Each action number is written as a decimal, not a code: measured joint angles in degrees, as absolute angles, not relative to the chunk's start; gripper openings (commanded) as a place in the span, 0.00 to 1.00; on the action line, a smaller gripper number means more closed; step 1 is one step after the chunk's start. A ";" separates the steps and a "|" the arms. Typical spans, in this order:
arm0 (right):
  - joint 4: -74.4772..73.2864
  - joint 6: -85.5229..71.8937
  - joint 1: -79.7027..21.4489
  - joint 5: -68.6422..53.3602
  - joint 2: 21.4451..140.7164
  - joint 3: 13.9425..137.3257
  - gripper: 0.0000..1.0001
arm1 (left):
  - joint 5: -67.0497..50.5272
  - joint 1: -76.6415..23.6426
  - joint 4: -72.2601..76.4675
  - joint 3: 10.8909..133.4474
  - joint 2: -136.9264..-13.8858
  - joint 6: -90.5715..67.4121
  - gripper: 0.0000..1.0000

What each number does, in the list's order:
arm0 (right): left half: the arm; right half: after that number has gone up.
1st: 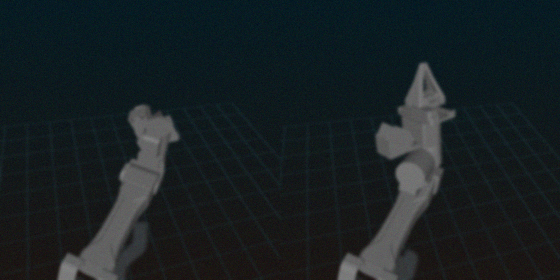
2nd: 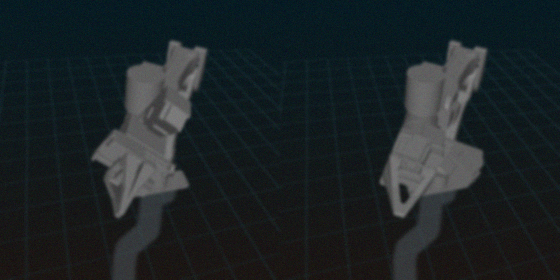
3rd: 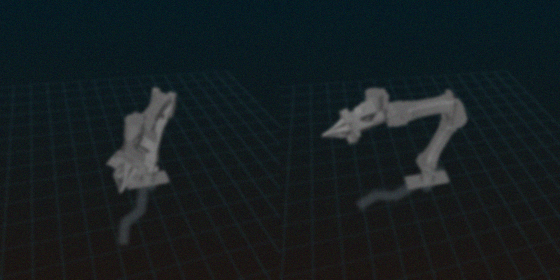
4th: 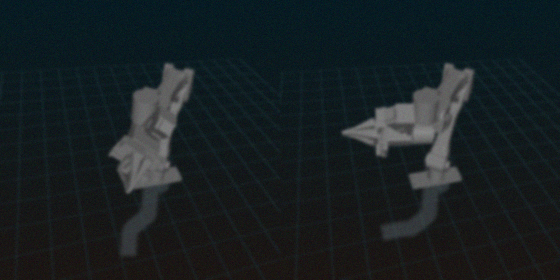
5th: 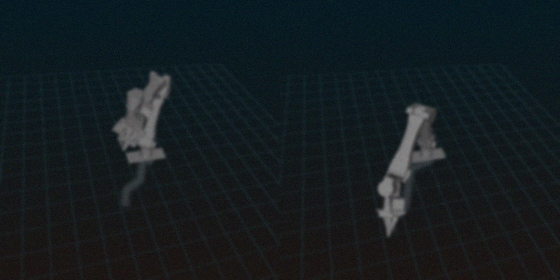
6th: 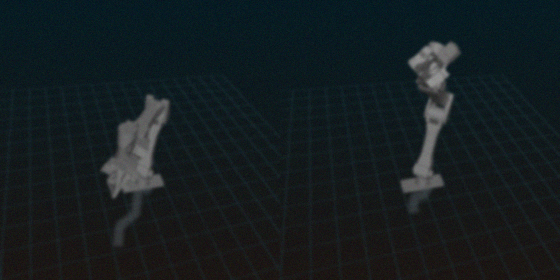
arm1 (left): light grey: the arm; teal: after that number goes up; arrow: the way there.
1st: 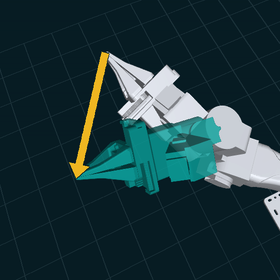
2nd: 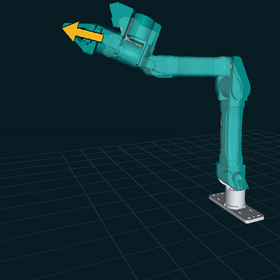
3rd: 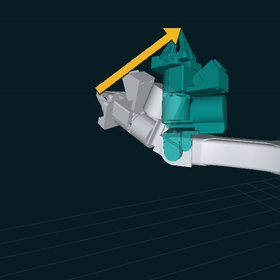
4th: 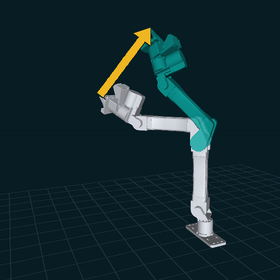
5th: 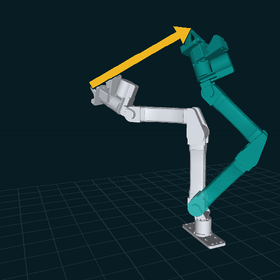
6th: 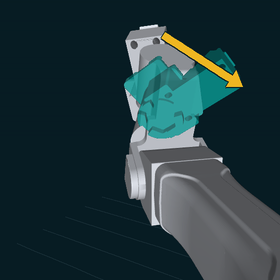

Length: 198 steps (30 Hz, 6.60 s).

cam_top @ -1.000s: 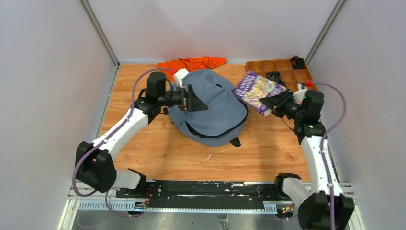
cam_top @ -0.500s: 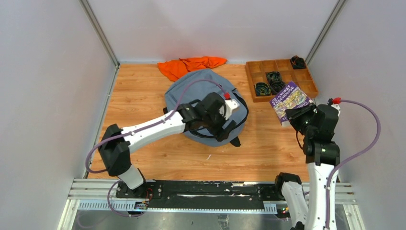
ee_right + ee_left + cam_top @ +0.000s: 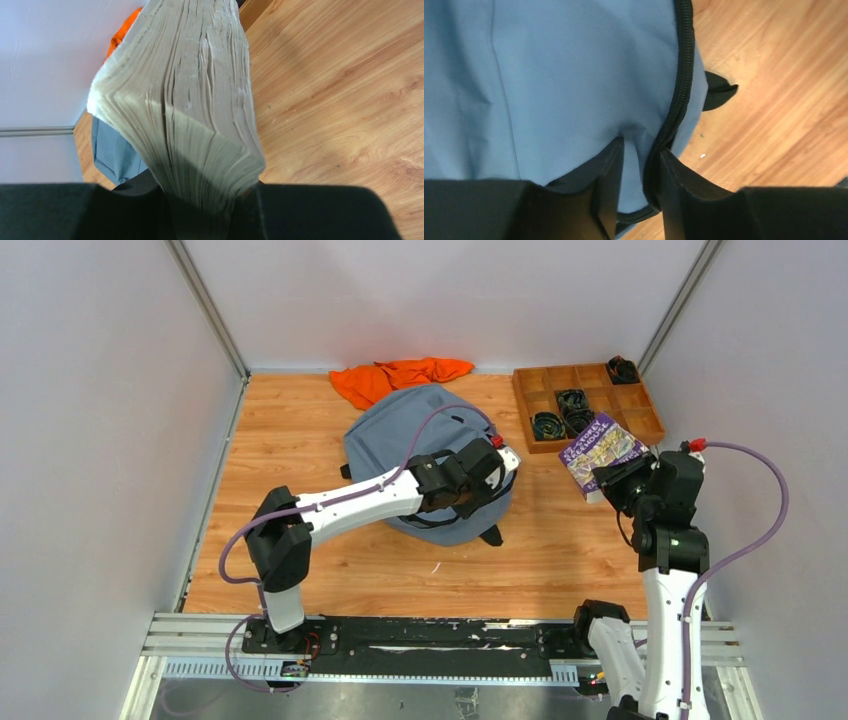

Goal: Pack the student bag
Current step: Place the book in the student bag, then unzip the student bag at the center of the board.

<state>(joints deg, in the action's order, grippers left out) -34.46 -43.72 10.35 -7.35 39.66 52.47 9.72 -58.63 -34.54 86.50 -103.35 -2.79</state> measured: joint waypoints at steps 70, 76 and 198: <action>22.33 -67.29 -39.99 6.07 92.42 54.70 0.58 | -14.96 -34.79 -28.29 86.39 -83.31 -22.81 0.00; 20.47 -65.89 -40.10 4.91 94.98 56.14 0.89 | -14.87 -34.50 -28.36 86.35 -83.31 -22.76 0.00; -3.40 -51.46 -43.72 -19.35 106.94 73.65 0.00 | -19.97 -13.93 -25.47 54.72 -81.08 -35.11 0.81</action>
